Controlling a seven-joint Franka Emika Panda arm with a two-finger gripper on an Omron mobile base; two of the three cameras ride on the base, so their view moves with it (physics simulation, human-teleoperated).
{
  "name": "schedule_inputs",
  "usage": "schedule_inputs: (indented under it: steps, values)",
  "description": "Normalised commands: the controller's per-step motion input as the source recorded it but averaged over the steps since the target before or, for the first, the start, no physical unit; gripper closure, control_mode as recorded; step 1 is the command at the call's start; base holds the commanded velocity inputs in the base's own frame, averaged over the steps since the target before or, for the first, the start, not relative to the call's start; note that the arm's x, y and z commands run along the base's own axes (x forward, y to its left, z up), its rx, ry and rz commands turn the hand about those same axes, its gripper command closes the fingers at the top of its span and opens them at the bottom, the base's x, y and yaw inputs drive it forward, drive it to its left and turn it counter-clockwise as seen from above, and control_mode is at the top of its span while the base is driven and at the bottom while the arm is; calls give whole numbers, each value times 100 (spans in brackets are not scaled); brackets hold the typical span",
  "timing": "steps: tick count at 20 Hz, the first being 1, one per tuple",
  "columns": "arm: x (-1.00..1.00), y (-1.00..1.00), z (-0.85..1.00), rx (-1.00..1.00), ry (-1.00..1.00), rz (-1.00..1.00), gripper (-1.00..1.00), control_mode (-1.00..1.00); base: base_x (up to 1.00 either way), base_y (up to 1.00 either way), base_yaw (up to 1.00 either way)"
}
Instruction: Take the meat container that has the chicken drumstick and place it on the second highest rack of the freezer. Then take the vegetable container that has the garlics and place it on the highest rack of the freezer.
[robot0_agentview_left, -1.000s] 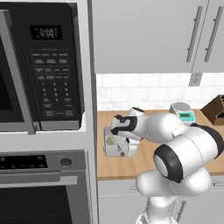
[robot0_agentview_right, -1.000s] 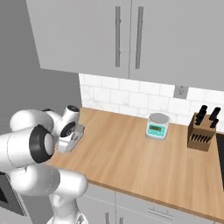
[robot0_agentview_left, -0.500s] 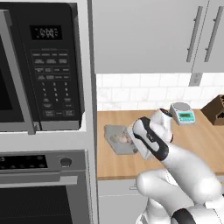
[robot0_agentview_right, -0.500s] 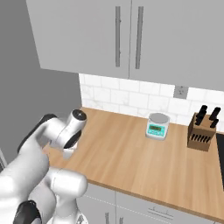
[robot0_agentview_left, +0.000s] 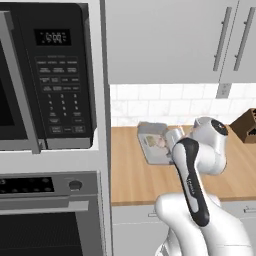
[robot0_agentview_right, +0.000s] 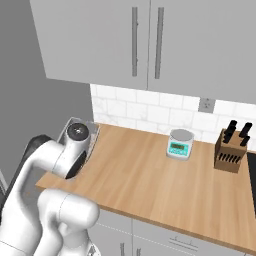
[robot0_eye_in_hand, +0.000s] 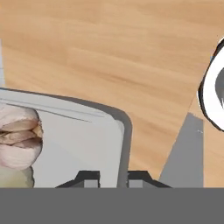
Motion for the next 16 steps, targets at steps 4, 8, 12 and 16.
schedule_inputs:
  steps: [4, 8, 12, 16]
  values:
    - [-53, -35, 77, -10, -8, -24, 100, -100, 0, 0, 0]
    - [-63, -39, 41, -13, -1, -20, 100, -100, 0, 0, 0]
    - [-56, -30, 37, -10, -5, -13, 100, -100, 0, 0, 0]
    - [-64, -14, 36, -2, -13, -5, 100, -100, 0, 0, 0]
